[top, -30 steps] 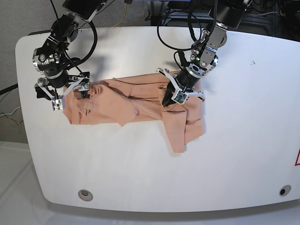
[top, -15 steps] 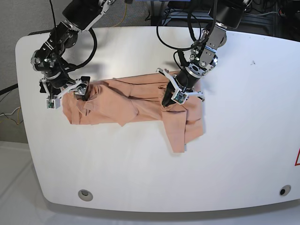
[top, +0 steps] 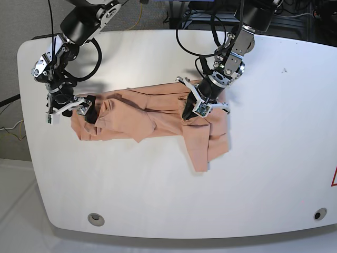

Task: Fold the T-shirt properly
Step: 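Pinch the other strip end with the right gripper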

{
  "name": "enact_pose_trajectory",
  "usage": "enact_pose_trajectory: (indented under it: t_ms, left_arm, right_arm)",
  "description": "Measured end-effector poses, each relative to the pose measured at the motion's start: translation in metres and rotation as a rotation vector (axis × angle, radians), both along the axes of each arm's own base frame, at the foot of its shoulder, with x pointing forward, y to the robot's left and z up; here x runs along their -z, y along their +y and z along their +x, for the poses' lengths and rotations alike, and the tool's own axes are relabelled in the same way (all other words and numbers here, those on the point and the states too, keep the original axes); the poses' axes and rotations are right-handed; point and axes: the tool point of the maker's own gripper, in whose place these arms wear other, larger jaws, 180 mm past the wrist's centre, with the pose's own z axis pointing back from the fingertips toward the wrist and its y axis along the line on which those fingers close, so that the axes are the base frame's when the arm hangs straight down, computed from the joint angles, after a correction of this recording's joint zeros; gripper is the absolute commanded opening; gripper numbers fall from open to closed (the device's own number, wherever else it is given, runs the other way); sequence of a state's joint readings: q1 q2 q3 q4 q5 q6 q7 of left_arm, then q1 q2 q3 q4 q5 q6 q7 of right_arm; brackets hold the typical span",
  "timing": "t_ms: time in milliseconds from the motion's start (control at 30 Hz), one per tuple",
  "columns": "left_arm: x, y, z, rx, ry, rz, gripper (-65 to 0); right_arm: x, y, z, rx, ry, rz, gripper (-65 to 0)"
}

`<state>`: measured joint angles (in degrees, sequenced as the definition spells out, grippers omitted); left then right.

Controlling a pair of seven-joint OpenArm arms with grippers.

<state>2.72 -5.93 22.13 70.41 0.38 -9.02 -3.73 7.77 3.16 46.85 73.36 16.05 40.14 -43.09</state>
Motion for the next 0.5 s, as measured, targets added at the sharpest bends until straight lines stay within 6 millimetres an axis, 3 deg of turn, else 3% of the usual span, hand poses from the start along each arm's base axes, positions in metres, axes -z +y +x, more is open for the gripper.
enact_pose_trajectory:
  t_ms: [300, 500]
  left_arm:
    - [0.000, 0.000, 0.000, 0.000, 0.000, 0.000, -64.1]
    - [0.000, 0.000, 0.000, 0.000, 0.000, 0.000, -64.1]
  right_arm:
    - [0.004, 0.005, 0.003, 0.014, -0.028, 0.040, 0.0]
    - [0.004, 0.019, 0.002, 0.018, -0.050, 0.072, 0.0]
